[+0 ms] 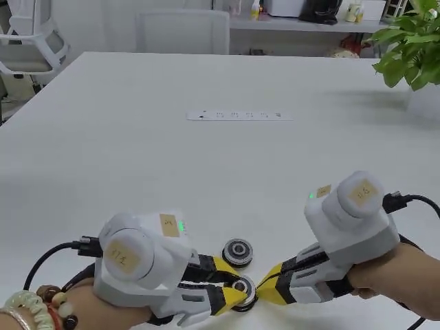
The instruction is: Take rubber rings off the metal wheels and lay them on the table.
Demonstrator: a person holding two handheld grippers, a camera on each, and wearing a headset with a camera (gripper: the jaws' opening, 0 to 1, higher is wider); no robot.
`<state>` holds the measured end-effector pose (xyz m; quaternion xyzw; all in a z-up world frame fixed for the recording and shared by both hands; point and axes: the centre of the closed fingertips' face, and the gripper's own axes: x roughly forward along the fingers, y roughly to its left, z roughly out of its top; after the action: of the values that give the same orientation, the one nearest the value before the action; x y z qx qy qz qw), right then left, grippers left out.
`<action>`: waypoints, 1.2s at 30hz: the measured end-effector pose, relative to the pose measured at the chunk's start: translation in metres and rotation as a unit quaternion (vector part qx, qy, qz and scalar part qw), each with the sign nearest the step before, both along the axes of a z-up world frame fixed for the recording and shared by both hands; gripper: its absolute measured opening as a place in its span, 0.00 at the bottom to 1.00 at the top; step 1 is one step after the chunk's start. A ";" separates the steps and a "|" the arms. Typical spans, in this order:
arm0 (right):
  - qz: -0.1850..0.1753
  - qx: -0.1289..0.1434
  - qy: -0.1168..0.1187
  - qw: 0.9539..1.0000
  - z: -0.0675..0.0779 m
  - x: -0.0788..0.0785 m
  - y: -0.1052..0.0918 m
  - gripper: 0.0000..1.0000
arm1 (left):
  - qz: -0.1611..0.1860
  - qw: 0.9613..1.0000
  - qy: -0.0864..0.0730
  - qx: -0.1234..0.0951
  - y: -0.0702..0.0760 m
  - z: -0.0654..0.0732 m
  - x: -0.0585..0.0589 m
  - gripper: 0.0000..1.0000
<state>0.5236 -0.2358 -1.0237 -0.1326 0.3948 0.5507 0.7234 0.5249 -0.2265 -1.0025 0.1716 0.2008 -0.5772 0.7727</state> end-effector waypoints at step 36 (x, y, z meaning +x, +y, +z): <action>-0.141 0.068 0.150 0.976 0.016 0.003 0.005 0.00 | -0.002 1.000 -0.003 0.001 0.000 0.000 0.000 0.14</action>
<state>0.5266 -0.2304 -1.0077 0.0581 0.4752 0.4823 0.7336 0.5248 -0.2265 -1.0023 0.1750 0.1989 -0.5780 0.7719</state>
